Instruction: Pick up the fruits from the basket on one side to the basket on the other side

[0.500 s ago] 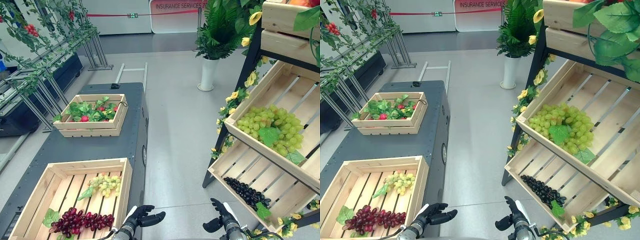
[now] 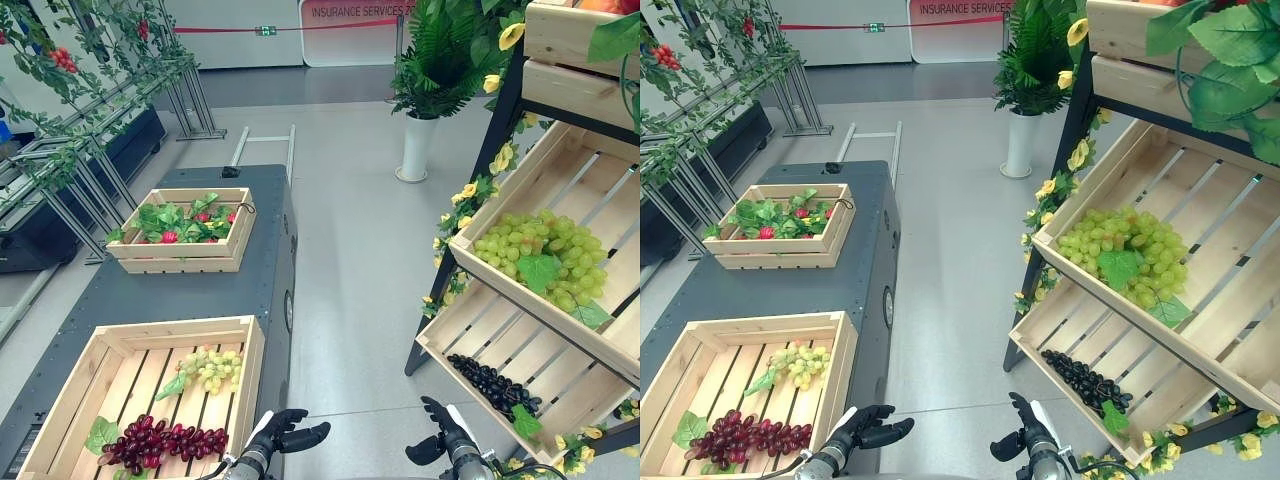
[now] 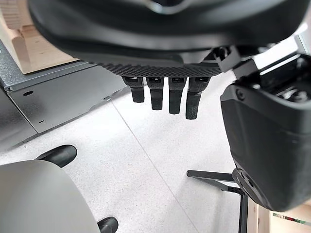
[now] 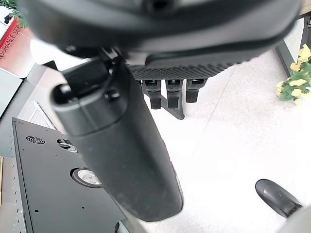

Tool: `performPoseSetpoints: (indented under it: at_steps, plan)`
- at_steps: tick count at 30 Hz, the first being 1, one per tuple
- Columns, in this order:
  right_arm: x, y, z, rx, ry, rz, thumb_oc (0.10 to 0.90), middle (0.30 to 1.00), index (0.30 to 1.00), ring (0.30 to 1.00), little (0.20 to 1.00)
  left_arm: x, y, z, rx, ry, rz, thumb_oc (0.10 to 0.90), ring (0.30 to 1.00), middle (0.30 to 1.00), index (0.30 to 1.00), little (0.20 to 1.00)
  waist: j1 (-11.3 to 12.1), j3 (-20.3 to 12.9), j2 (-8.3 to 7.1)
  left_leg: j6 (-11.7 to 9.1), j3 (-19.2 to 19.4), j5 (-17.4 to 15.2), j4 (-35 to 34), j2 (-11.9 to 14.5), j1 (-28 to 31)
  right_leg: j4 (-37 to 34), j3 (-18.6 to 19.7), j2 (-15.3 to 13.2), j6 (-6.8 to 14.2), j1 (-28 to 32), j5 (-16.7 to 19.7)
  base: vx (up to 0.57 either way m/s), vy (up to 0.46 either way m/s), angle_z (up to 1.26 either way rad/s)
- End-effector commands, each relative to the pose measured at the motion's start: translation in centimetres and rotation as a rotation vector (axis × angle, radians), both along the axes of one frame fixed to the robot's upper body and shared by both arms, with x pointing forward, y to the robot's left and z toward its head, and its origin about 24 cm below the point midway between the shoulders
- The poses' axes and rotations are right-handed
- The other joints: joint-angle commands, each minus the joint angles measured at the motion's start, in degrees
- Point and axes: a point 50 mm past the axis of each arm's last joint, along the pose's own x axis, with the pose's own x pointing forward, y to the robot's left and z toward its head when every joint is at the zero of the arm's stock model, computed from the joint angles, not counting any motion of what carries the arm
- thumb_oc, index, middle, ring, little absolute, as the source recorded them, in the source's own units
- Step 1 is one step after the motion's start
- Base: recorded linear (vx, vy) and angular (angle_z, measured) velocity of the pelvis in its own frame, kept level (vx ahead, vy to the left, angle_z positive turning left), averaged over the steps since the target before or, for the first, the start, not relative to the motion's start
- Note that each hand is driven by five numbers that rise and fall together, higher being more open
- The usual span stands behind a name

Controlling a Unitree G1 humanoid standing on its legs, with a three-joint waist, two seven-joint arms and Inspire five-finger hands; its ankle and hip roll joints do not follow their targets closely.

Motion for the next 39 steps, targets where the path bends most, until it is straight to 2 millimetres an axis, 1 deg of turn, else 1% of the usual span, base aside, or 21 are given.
performPoseSetpoints:
  at_steps: [1, 5, 8, 9, 10, 13, 14, 16, 17, 18, 24, 25, 26, 27, 28, 29, 32, 33, 34, 37, 39]
  plan:
    - [4.6, 0.9, 1.9, 0.026, -0.163, -0.03, 0.8, 0.9, 0.9, 0.9, 0.9, 4.4, -2.8, 1.9, -0.049, -0.208, -0.108, 0.8, 0.9, 0.9, 0.9, 0.9, 0.4, 3.1, -1.67, 3.8, 1.2, -7.7, 0.6, -6.8, 1.7, 0.8, 0.1, 1.1, -0.7, 2.3, -4.0, 0.0, 0.0, 0.0]
    - [4.8, 0.9, 2.0, 0.019, -0.18, -0.021, 0.8, 0.9, 0.9, 0.9, 0.9, 5.1, -3.3, 2.5, -0.035, -0.272, -0.183, 0.8, 0.9, 0.9, 0.9, 0.9, 0.4, 3.4, -1.61, 3.9, 1.3, -7.6, 0.6, -6.7, 1.5, 1.1, 0.3, 1.2, -0.7, 1.9, -4.1, 0.0, 0.0, 0.0]
    - [5.2, 1.0, 2.2, 0.015, -0.195, 0.0, 0.8, 0.9, 0.9, 0.9, 0.9, 6.1, -4.1, 3.8, -0.025, -0.419, -0.274, 0.8, 0.9, 0.9, 0.9, 0.9, 0.3, 3.8, -1.41, 3.9, 1.4, -7.5, 0.6, -6.7, 1.3, 1.6, 0.7, 1.3, -0.8, 1.5, -4.3, 0.0, 0.0, 0.0]
    - [5.6, 1.0, 2.5, 0.019, -0.207, 0.015, 0.8, 0.9, 0.9, 0.9, 0.9, 7.4, -4.4, 5.1, -0.019, -0.534, -0.276, 0.8, 0.9, 0.9, 0.9, 0.9, 0.2, 4.3, -1.22, 3.9, 1.5, -7.4, 0.6, -6.6, 1.0, 1.9, 0.8, 1.3, -0.7, 1.0, -4.3, 0.0, 0.0, 0.0]
    - [5.7, 1.0, 2.5, 0.018, -0.211, 0.018, 0.8, 0.9, 0.9, 0.9, 0.9, 7.7, -4.5, 5.4, -0.018, -0.563, -0.271, 0.8, 0.9, 0.9, 0.9, 0.9, 0.2, 4.5, -1.2, 3.9, 1.5, -7.4, 0.6, -6.6, 1.0, 1.9, 0.8, 1.3, -0.7, 0.9, -4.3, -0.04, 0.003, 0.0]
    - [6.3, 0.9, 3.0, 0.023, -0.238, 0.026, 0.8, 0.9, 0.9, 0.9, 0.9, 10.0, -4.1, 7.8, -0.009, -0.74, -0.211, 0.8, 0.9, 0.9, 0.9, 0.9, 0.6, 5.6, -1.18, 4.0, 1.3, -7.0, 0.6, -6.7, 0.1, 2.4, 0.7, 1.2, -0.8, 0.0, -4.3, -0.04, -0.006, 0.0]
    - [6.6, 0.8, 3.2, 0.026, -0.252, 0.021, 0.8, 0.9, 0.9, 0.9, 0.9, 11.0, -3.7, 9.2, -0.008, -0.83, -0.164, 0.8, 0.9, 0.9, 0.9, 0.9, 0.8, 6.1, -1.14, 4.1, 0.9, -6.8, 0.6, -6.7, -0.3, 2.6, 0.5, 1.1, -0.9, -0.4, -4.3, -0.03, -0.007, 0.01]
    - [6.7, 0.7, 3.4, 0.027, -0.261, 0.015, 0.8, 0.9, 0.9, 0.9, 0.9, 11.6, -3.3, 10.2, -0.006, -0.896, -0.124, 0.8, 0.9, 0.9, 0.9, 0.9, 1.1, 6.4, -1.11, 4.1, 0.6, -6.6, 0.6, -6.8, -0.6, 2.6, 0.3, 1.1, -1.0, -0.6, -4.3, 0.0, -0.001, 0.02]
    - [6.8, 0.6, 3.5, 0.026, -0.269, 0.007, 0.8, 0.9, 0.9, 0.9, 0.9, 12.1, -2.8, 11.2, 0.0, -0.954, -0.094, 0.8, 0.9, 0.9, 0.9, 0.9, 1.4, 6.6, -1.07, 4.1, 0.3, -6.5, 0.6, -6.8, -0.9, 2.6, 0.0, 1.1, -1.1, -0.7, -4.3, 0.01, -0.003, 0.04]
    - [6.7, 0.3, 3.6, 0.023, -0.279, -0.008, 0.8, 0.9, 0.9, 0.9, 0.9, 12.7, -2.0, 12.8, 0.028, -1.06, -0.048, 0.8, 0.9, 0.9, 0.9, 0.9, 1.9, 6.9, -1.03, 4.0, -0.3, -6.2, 0.6, -6.9, -1.3, 2.4, -0.5, 1.0, -1.3, -0.9, -4.3, 0.02, -0.003, 0.03]
    - [5.6, -0.8, 3.5, 0.008, -0.253, -0.034, 0.8, 0.9, 0.9, 0.9, 0.9, 13.0, 0.8, 16.1, 0.2, -1.282, 0.011, 0.8, 0.9, 0.9, 0.9, 0.9, 2.4, 7.2, -0.41, 3.5, -1.5, -5.5, 0.6, -7.2, -2.3, 1.9, -1.8, 0.5, -1.5, -1.1, -4.3, 0.08, 0.04, 0.14]
    - [5.6, -0.9, 3.5, 0.007, -0.251, -0.035, 0.8, 0.9, 0.9, 0.9, 0.9, 13.0, 0.9, 16.2, 0.204, -1.286, 0.014, 0.8, 0.9, 0.9, 0.9, 0.9, 2.3, 7.2, -0.4, 3.5, -1.5, -5.5, 0.6, -7.2, -2.4, 2.0, -1.8, 0.5, -1.5, -1.2, -4.3, 0.09, 0.118, 0.18]
    - [5.7, -1.2, 3.7, -0.003, -0.262, -0.021, 0.8, 0.9, 0.9, 0.9, 0.9, 13.4, 2.6, 17.9, 0.243, -1.358, 0.091, 0.8, 0.9, 0.9, 0.9, 0.9, 2.4, 8.0, 0.01, 3.4, -1.4, -4.9, 0.6, -7.3, -3.3, 2.8, -2.1, 0.1, -1.6, -2.3, -4.7, 0.05, 0.088, 0.11]
    - [5.7, -1.2, 3.7, -0.003, -0.261, -0.021, 0.8, 0.9, 0.9, 0.9, 0.9, 13.4, 2.6, 17.9, 0.243, -1.357, 0.091, 0.8, 0.9, 0.9, 0.9, 0.9, 2.4, 7.9, 0.0, 3.4, -1.4, -4.9, 0.6, -7.3, -3.3, 2.9, -2.1, 0.1, -1.6, -2.4, -4.7, 0.01, 0.168, 0.1]
    - [6.4, -1.5, 4.4, -0.012, -0.294, -0.001, 0.8, 0.9, 0.9, 0.9, 0.9, 14.0, 4.1, 20.1, 0.276, -1.442, 0.173, 0.8, 0.9, 0.9, 0.9, 0.9, 2.5, 9.4, 0.38, 3.3, -1.3, -4.4, 1.3, -7.4, -5.2, 4.8, -2.5, -0.4, -1.8, -4.5, -5.2, -0.09, 0.131, 0.05]
    - [7.1, -1.7, 4.9, -0.016, -0.323, 0.01, 0.8, 0.9, 0.9, 0.9, 0.9, 14.4, 4.8, 21.6, 0.299, -1.504, 0.212, 0.8, 0.9, 0.9, 0.9, 0.9, 2.8, 10.8, 0.59, 3.3, -1.4, -4.3, 2.6, -7.4, -7.0, 6.9, -2.9, -0.7, -2.1, -6.4, -5.8, -0.13, 0.158, 0.04]
    - [8.6, -1.6, 6.2, -0.001, -0.398, 0.015, 0.8, 0.9, 0.9, 0.9, 0.9, 14.9, 5.7, 24.5, 0.381, -1.647, 0.255, 0.8, 0.9, 0.9, 0.9, 0.9, 3.7, 14.5, 0.56, 3.0, -2.0, -4.4, 7.9, -7.7, -11.7, 13.3, -3.8, -1.6, -2.6, -11.2, -7.4, -0.11, 0.059, 0.18]
    - [8.9, -1.6, 6.4, 0.007, -0.418, 0.011, 0.8, 0.9, 0.9, 0.9, 0.9, 15.0, 5.9, 25.0, 0.406, -1.673, 0.259, 0.8, 0.9, 0.9, 0.9, 0.9, 3.9, 15.3, 0.47, 2.9, -2.0, -4.5, 9.2, -7.8, -12.8, 14.6, -4.0, -1.9, -2.7, -12.2, -7.7, -0.13, 0.014, 0.27]
    - [9.6, -1.5, 7.1, 0.024, -0.461, -0.007, 0.8, 0.9, 0.9, 0.9, 0.9, 15.2, 6.5, 26.5, 0.439, -1.725, 0.274, 0.8, 0.9, 0.9, 0.9, 0.9, 4.4, 17.2, 0.27, 2.8, -2.0, -4.8, 12.5, -8.0, -15.5, 17.5, -4.6, -2.3, -2.9, -14.5, -8.3, -0.12, 0.008, 0.16]
    - [10.4, -1.3, 7.8, 0.061, -0.516, -0.055, 0.8, 0.9, 0.9, 0.9, 0.9, 15.8, 8.3, 28.7, 0.545, -1.771, 0.301, 0.8, 0.9, 0.9, 0.9, 0.9, 5.2, 20.0, -0.07, 2.7, -1.8, -6.2, 18.8, -8.3, -20.3, 24.2, -5.6, -3.2, -3.3, -18.6, -10.4, -0.07, 0.008, 0.31]
    - [10.7, -1.3, 8.2, 0.064, -0.543, -0.065, 0.8, 0.9, 0.9, 0.9, 0.9, 16.1, 9.2, 29.4, 0.612, -1.769, 0.298, 0.8, 0.9, 0.9, 0.9, 0.9, 5.4, 21.0, -0.3, 2.7, -2.2, -7.2, 21.6, -8.4, -22.0, 26.5, -5.9, -3.5, -3.7, -19.6, -11.6, 0.0, 0.032, 0.18]
